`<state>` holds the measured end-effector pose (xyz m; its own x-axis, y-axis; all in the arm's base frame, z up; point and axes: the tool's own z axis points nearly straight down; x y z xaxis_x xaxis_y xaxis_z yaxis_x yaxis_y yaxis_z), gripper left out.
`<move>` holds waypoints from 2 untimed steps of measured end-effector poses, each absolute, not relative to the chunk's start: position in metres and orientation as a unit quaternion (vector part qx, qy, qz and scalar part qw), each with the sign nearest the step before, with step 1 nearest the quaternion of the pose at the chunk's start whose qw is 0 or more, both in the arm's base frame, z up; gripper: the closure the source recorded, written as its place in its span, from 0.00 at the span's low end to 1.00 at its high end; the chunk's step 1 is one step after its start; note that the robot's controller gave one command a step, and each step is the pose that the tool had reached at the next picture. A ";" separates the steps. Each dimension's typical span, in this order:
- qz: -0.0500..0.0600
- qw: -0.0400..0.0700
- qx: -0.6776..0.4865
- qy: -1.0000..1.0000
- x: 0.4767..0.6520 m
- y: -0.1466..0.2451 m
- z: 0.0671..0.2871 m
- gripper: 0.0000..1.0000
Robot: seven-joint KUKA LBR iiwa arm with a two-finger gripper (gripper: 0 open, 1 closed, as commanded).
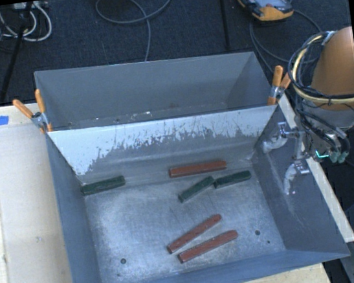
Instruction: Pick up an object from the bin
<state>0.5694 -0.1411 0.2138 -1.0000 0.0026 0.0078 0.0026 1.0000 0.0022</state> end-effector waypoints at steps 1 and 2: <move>0.000 0.000 0.001 -1.000 0.571 -0.141 0.218 0.00; 0.001 -0.002 0.040 -0.999 0.592 -0.094 0.159 0.00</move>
Offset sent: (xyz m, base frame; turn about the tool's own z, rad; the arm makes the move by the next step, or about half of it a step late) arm 0.0500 0.1166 -0.1438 -0.1990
